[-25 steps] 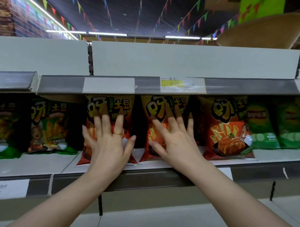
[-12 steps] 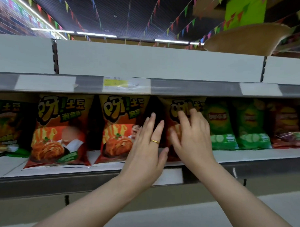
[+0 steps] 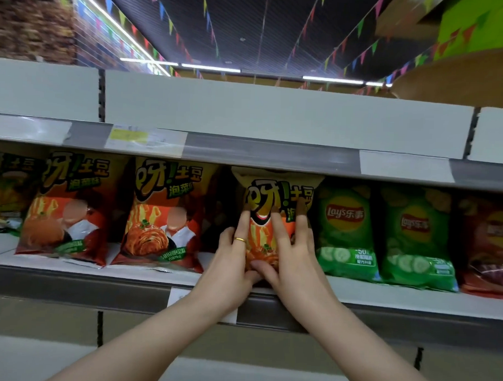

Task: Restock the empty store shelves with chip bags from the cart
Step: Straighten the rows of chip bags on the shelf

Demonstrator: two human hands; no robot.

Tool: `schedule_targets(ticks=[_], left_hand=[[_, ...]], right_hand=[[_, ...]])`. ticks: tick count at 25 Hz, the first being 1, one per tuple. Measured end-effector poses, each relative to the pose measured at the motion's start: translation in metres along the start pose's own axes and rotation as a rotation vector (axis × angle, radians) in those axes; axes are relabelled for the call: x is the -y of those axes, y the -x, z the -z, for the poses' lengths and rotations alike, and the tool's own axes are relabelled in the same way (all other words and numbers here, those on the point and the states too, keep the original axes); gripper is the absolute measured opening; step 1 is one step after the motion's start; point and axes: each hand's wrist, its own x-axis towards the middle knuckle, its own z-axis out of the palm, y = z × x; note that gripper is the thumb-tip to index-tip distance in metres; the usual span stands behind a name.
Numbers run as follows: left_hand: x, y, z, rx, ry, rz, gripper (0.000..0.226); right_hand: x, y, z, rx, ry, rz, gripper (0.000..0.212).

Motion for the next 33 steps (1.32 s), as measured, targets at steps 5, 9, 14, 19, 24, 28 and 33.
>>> schedule_targets(ticks=[5, 9, 14, 19, 24, 28, 33], left_hand=[[-0.003, -0.014, 0.006, -0.039, -0.147, 0.060, 0.088], [0.001, -0.016, 0.011, -0.068, -0.161, 0.093, 0.081], [0.005, -0.011, 0.012, -0.083, -0.143, 0.033, 0.085], [0.000, -0.009, 0.018, -0.029, -0.088, 0.015, 0.102], [-0.002, -0.014, 0.014, -0.024, 0.008, 0.012, 0.095], [0.002, -0.014, 0.009, -0.033, 0.006, -0.001, 0.090], [0.004, -0.016, 0.011, -0.043, -0.010, 0.021, 0.086]], right_hand=[[0.000, -0.017, 0.002, 0.039, 0.005, -0.008, 0.073], [0.009, -0.021, -0.006, 0.036, -0.013, -0.013, 0.068], [0.013, -0.016, -0.005, -0.009, -0.014, 0.005, 0.071], [0.006, -0.018, 0.013, -0.141, -0.097, -0.233, 0.063], [-0.017, -0.071, 0.007, -0.036, -1.118, -0.659, 0.091], [-0.015, -0.081, 0.001, -0.013, -1.199, -0.657, 0.086], [-0.018, -0.089, -0.002, -0.006, -1.191, -0.624, 0.071]])
